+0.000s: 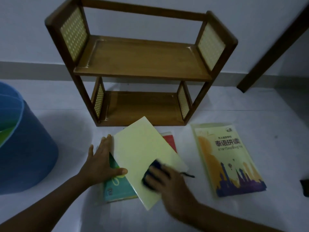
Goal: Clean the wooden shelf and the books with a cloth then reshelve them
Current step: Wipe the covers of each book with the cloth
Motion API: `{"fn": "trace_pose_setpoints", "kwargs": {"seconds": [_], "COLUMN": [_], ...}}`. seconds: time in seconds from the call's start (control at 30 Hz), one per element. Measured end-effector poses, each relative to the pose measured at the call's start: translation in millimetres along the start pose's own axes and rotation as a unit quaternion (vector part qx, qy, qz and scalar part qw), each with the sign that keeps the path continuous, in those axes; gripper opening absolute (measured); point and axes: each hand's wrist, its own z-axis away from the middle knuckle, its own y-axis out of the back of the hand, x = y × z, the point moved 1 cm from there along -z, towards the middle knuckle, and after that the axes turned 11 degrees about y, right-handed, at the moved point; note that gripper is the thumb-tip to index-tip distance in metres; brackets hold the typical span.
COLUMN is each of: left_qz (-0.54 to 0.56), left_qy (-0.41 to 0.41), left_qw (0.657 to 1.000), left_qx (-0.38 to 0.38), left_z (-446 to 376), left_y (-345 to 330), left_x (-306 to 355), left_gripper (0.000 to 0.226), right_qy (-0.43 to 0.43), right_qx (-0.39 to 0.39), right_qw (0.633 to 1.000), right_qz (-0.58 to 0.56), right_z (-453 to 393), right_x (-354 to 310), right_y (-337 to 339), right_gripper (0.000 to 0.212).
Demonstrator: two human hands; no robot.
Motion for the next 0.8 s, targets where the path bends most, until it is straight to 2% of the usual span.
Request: {"fn": "trace_pose_setpoints", "kwargs": {"seconds": [0.07, 0.13, 0.17, 0.23, 0.3, 0.33, 0.4, 0.47, 0.57, 0.63, 0.7, 0.8], "left_qz": [0.006, -0.004, -0.007, -0.022, -0.078, -0.117, -0.164, -0.204, -0.284, -0.315, -0.281, -0.132], "left_qy": [-0.008, -0.009, -0.007, -0.003, -0.042, -0.094, -0.221, -0.304, -0.347, -0.353, -0.402, -0.419], "left_qw": [1.000, 1.000, 1.000, 0.999, 0.996, 0.989, 0.961, 0.930, 0.894, 0.881, 0.869, 0.893], "left_qx": [0.004, -0.006, -0.015, -0.023, -0.007, 0.002, -0.003, -0.016, -0.007, 0.015, 0.063, 0.100], "left_z": [-6, -8, -6, 0, 9, 15, 28, 38, 45, 45, 47, 50], "left_y": [2, -1, -4, -4, 3, 5, -1, -25, -62, -63, -56, -21], "left_x": [8, 13, 12, 9, 8, 10, 26, 48, 69, 69, 67, 81], "left_gripper": [0.143, 0.142, 0.142, 0.140, 0.137, 0.134, 0.126, 0.118, 0.109, 0.094, 0.067, 0.045], "right_qy": [0.111, 0.120, 0.073, -0.108, -0.286, -0.326, -0.321, -0.285, -0.262, -0.221, -0.193, -0.259], "right_qx": [-0.017, 0.004, 0.015, 0.047, 0.043, 0.027, -0.004, -0.044, -0.080, -0.100, -0.106, -0.097], "right_qw": [0.994, 0.993, 0.997, 0.993, 0.955, 0.942, 0.942, 0.954, 0.959, 0.966, 0.961, 0.905], "right_qz": [-0.012, 0.019, 0.021, -0.021, -0.061, -0.075, -0.098, -0.082, -0.067, -0.092, -0.169, -0.324], "right_z": [3, 4, 5, 13, 20, 22, 26, 29, 33, 31, 29, 27], "right_x": [-15, 9, 28, 70, 105, 115, 125, 125, 121, 124, 130, 135], "right_y": [11, 24, 27, 32, 33, 32, 25, 16, 10, 19, 37, 72], "right_gripper": [0.044, 0.049, 0.053, 0.056, 0.055, 0.058, 0.062, 0.062, 0.065, 0.062, 0.054, 0.061]}}
